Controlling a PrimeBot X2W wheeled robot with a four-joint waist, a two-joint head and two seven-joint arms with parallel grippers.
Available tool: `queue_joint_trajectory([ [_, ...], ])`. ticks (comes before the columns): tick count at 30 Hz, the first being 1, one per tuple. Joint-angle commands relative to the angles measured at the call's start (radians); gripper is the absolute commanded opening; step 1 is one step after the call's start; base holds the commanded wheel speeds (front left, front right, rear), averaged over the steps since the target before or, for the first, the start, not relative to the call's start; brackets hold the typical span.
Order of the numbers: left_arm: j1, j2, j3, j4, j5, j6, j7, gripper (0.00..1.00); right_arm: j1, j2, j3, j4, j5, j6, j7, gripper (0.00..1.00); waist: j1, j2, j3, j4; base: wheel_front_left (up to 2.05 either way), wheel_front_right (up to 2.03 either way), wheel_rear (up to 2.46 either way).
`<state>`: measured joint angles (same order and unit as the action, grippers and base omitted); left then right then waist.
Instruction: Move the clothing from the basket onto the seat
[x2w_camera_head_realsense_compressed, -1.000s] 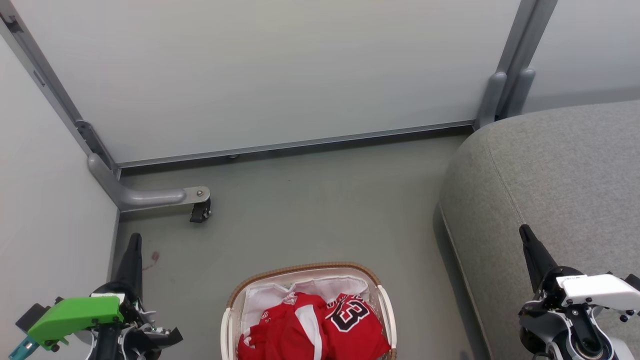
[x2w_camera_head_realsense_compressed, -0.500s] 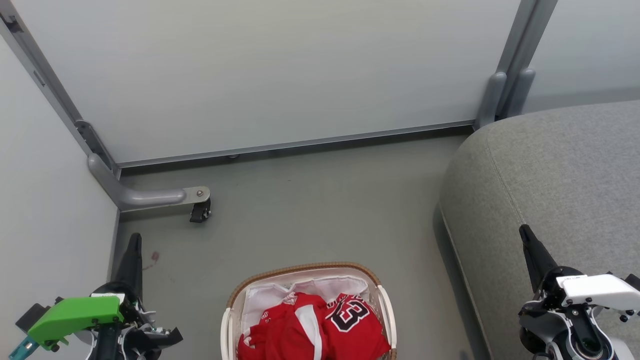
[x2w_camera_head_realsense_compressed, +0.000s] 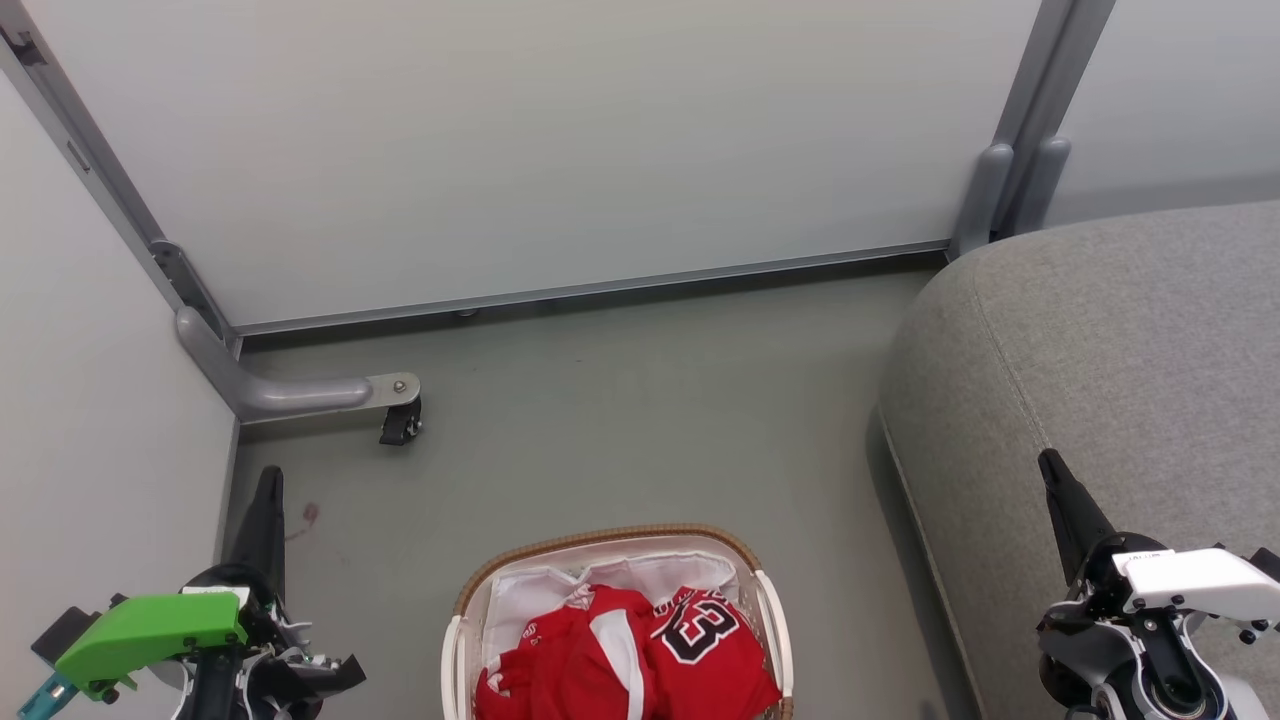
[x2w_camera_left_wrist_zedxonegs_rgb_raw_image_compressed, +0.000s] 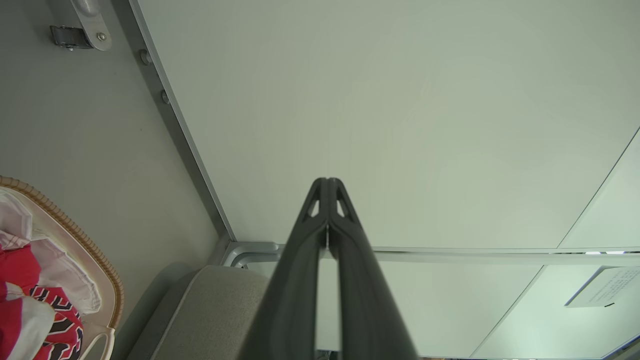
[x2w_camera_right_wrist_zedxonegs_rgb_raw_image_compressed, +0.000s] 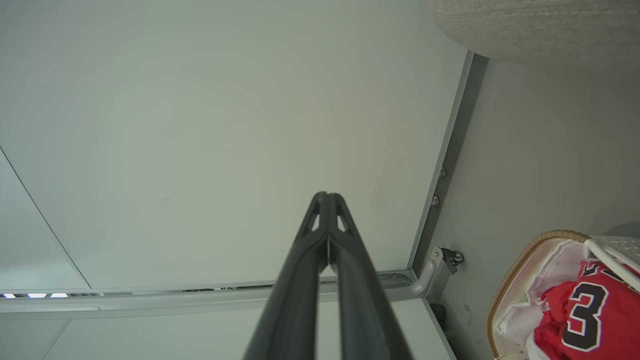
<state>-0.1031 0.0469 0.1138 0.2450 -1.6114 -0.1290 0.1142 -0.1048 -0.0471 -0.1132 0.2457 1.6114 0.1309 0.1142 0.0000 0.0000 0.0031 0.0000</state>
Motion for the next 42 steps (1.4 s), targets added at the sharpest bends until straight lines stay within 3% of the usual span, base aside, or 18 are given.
queue_joint_trajectory([
  [1,-0.012,0.007,0.001,-0.001,-0.003,-0.004,0.002,0.0,-0.007,-0.006,-0.002,-0.003,0.003,0.0,0.003,0.0,0.0,0.0,0.0,0.0,0.0,0.0,0.0],
  [23,-0.012,0.007,0.001,-0.001,-0.003,-0.004,0.002,0.0,-0.007,-0.007,-0.002,-0.003,0.003,0.0,0.003,0.0,0.0,0.0,0.0,0.0,0.0,0.0,0.0],
  [24,0.001,-0.001,-0.001,0.003,0.0,0.0,0.0,1.0,0.001,0.001,0.0,0.003,0.0,0.0,0.0,1.0,0.0,0.0,0.0,0.0,0.0,0.0,0.0],
  [42,0.041,-0.006,-0.074,0.01,0.053,0.0,-0.069,1.0,0.029,0.009,0.011,0.051,-0.072,0.0,-0.068,1.0,0.0,0.0,0.002,0.001,0.0,0.0,0.0],
])
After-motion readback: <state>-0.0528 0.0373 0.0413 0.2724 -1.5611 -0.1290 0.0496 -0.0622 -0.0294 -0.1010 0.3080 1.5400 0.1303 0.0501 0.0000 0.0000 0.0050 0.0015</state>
